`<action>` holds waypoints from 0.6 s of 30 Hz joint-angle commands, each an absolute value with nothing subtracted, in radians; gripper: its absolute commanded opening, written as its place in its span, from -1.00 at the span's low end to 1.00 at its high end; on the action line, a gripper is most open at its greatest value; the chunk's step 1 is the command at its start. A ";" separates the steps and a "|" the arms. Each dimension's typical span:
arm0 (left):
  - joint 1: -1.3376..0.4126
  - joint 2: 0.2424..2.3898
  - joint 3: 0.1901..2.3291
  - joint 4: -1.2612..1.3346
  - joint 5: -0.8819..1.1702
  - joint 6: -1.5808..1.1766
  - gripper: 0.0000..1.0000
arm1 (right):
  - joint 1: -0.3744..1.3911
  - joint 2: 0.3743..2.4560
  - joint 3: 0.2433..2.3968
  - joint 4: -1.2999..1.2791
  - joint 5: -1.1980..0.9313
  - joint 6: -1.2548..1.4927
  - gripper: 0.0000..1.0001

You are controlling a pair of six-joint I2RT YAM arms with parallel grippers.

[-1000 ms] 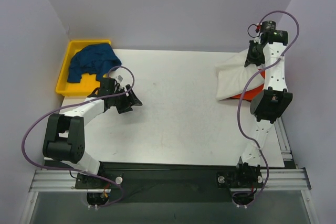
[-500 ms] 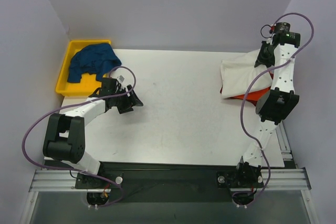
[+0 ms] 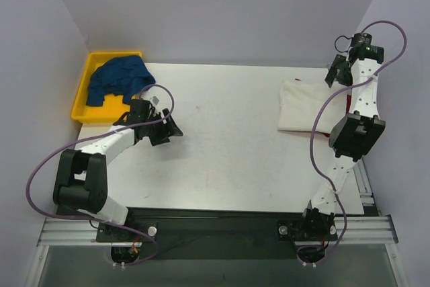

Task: Fold and stack the t-shirts
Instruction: Put the neatly folded tshirt into the corner of the board with the right arm

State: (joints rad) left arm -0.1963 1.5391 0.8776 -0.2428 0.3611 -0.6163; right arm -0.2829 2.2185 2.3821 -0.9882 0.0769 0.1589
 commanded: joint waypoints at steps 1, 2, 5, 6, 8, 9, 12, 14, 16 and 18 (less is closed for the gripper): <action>-0.202 1.461 0.930 -0.265 0.328 -0.594 0.56 | -0.290 2.099 2.309 -0.954 0.282 0.233 0.90; -0.202 1.453 0.933 -0.270 0.324 -0.594 0.56 | -0.290 2.082 2.289 -0.945 0.296 0.245 0.96; -0.202 1.410 0.939 -0.293 0.301 -0.588 0.61 | -0.288 2.011 2.194 -0.901 0.325 0.278 1.00; -0.201 1.388 0.943 -0.308 0.298 -0.586 0.62 | -0.287 1.970 2.162 -0.872 0.325 0.285 1.00; -0.201 1.367 0.949 -0.319 0.287 -0.581 0.64 | -0.279 1.922 2.065 -0.838 0.315 0.296 1.00; -0.201 1.358 0.957 -0.334 0.284 -0.580 0.64 | -0.275 1.873 2.031 -0.804 0.310 0.299 1.00; -0.199 1.312 0.966 -0.363 0.264 -0.577 0.68 | -0.250 1.766 1.881 -0.723 0.281 0.296 1.00; -0.199 1.272 0.979 -0.379 0.242 -0.572 0.69 | -0.224 1.709 1.769 -0.687 0.259 0.298 1.00; -0.199 1.224 0.986 -0.402 0.213 -0.569 0.71 | -0.203 1.622 1.689 -0.637 0.210 0.299 1.00; -0.199 1.191 0.983 -0.417 0.193 -0.561 0.76 | -0.152 1.533 1.569 -0.589 0.172 0.307 1.00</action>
State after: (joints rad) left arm -0.1993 1.2644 0.9360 -0.3786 0.2470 -0.5869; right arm -0.2089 1.6386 1.6817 -0.6796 0.2272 0.2878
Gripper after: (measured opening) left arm 0.870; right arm 0.998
